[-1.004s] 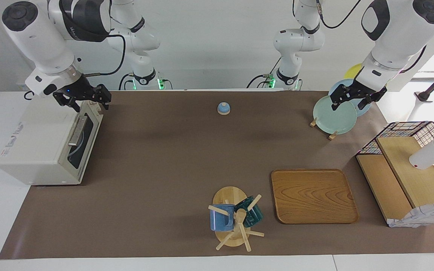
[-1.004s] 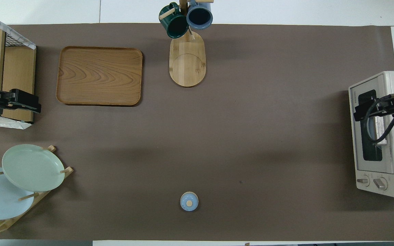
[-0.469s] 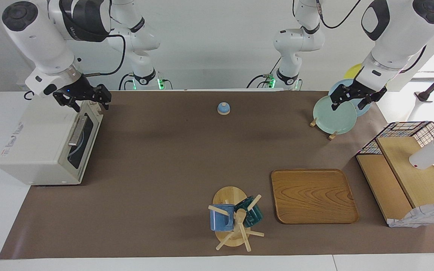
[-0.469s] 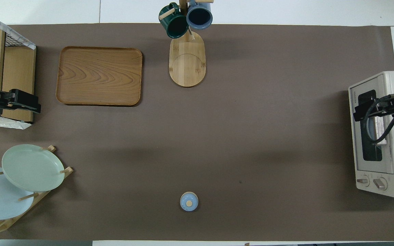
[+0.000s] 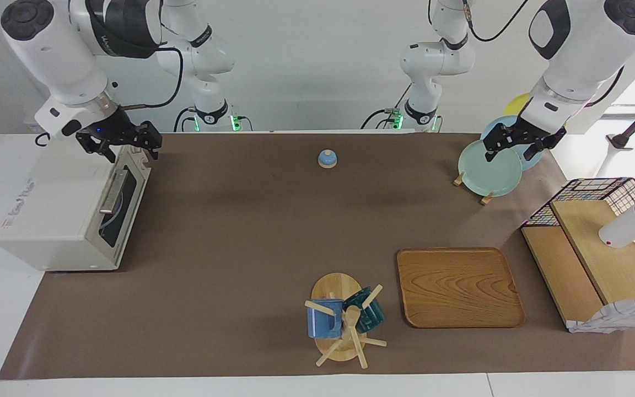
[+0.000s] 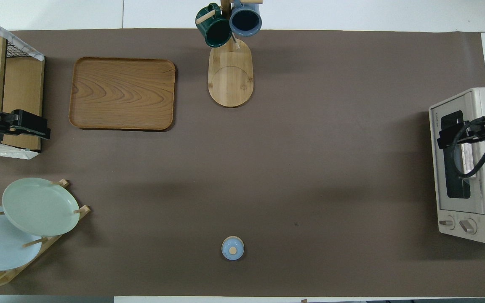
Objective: Put eggplant into oven
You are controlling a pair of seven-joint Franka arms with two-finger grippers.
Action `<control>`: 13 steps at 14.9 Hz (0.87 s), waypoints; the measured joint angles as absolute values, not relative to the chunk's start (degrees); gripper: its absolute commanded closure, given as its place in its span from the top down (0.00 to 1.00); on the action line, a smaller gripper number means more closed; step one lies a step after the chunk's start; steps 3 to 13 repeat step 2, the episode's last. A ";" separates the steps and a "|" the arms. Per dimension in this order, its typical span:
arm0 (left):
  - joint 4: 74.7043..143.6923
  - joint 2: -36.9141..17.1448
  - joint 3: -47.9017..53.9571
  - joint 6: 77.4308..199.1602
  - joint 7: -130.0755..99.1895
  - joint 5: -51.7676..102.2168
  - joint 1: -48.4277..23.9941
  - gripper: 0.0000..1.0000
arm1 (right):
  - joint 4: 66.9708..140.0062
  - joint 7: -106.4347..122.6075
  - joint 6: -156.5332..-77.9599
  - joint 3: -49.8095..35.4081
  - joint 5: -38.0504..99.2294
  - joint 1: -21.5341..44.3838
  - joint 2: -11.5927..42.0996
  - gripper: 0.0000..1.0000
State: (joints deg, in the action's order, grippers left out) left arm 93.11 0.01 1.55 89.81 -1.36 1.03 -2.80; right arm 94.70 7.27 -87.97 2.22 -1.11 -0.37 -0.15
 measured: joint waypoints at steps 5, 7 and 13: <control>93.11 0.01 1.55 89.81 -1.36 1.03 -2.80 1.00 | 94.68 7.26 -87.97 2.22 -1.11 -0.37 -0.37 1.00; 93.11 0.01 1.55 89.81 -1.36 1.03 -2.80 1.00 | 94.68 7.26 -87.97 2.22 -1.11 -0.37 -0.37 1.00; 93.11 0.01 1.55 89.81 -1.36 1.03 -2.80 1.00 | 94.68 7.26 -87.97 2.22 -1.11 -0.37 -0.37 1.00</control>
